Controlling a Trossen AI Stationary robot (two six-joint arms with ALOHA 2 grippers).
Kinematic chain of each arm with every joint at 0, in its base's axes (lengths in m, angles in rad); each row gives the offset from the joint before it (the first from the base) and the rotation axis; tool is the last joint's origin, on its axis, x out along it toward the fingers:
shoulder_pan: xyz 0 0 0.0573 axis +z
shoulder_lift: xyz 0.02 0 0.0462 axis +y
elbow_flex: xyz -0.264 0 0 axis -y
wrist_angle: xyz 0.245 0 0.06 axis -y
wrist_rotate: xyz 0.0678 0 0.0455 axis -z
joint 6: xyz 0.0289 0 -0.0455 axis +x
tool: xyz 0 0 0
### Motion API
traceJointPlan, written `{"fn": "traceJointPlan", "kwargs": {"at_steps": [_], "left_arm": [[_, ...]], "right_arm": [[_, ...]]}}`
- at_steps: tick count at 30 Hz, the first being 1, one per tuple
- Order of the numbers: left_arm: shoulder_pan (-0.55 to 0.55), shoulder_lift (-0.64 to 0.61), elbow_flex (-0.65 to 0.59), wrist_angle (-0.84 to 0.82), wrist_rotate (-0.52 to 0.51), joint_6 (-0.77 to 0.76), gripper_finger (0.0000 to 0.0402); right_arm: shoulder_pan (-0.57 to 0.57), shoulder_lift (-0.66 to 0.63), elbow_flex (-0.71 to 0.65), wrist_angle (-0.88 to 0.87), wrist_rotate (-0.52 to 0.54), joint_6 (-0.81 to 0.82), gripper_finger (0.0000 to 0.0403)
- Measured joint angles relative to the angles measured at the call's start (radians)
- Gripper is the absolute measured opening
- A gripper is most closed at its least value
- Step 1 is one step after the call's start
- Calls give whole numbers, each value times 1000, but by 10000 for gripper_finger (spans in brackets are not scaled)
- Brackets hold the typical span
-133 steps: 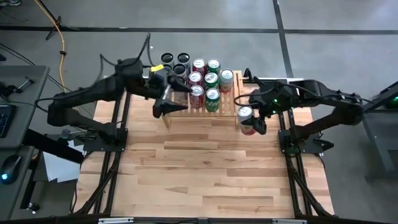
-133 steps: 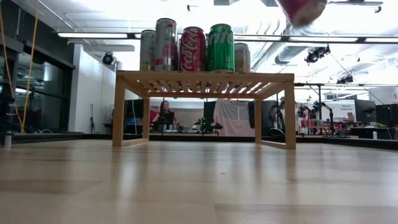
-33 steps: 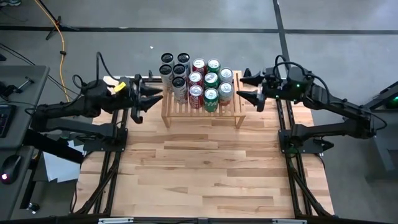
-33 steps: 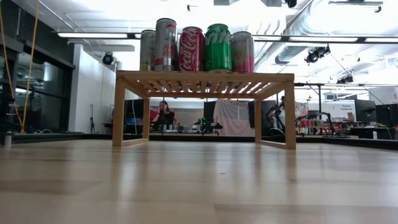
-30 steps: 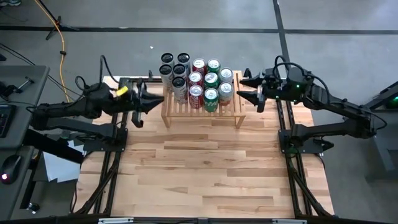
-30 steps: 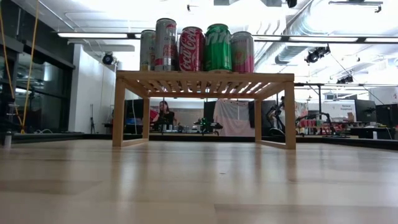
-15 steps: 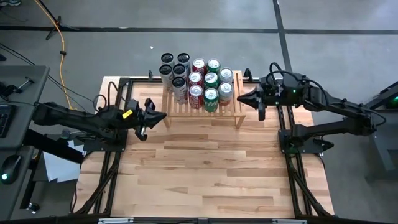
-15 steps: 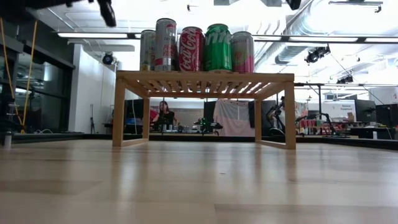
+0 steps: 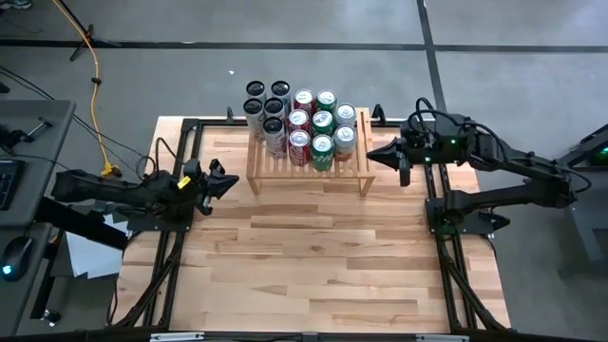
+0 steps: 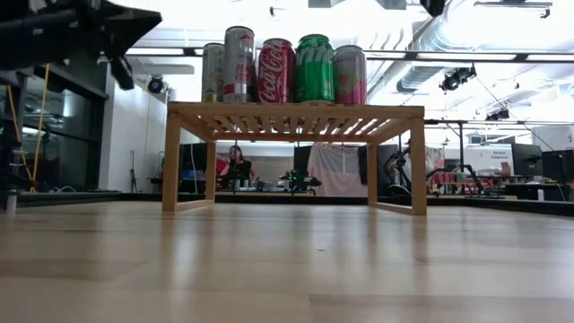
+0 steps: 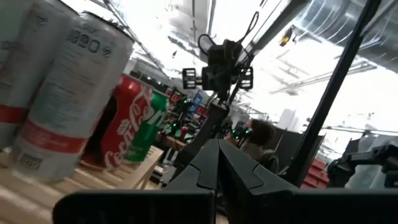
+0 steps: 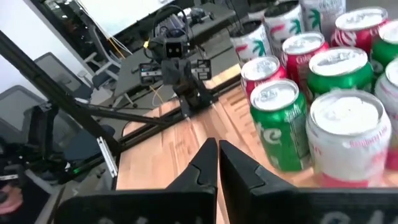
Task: Place canned beverage on shelf
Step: Return to Home Position
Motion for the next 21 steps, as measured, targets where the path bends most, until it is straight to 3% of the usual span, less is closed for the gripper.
{"fn": "traceJointPlan", "kwargs": {"at_steps": [7,16,21], "left_arm": [[0,-118,-5,-160,13,16,0],[0,-123,-5,-254,26,-45,1],[0,-123,-5,-254,26,-18,1]], "right_arm": [[0,-53,0,-67,2,34,0],[20,-124,-2,-210,14,74,0],[97,-198,-172,-14,32,34,0]]}}
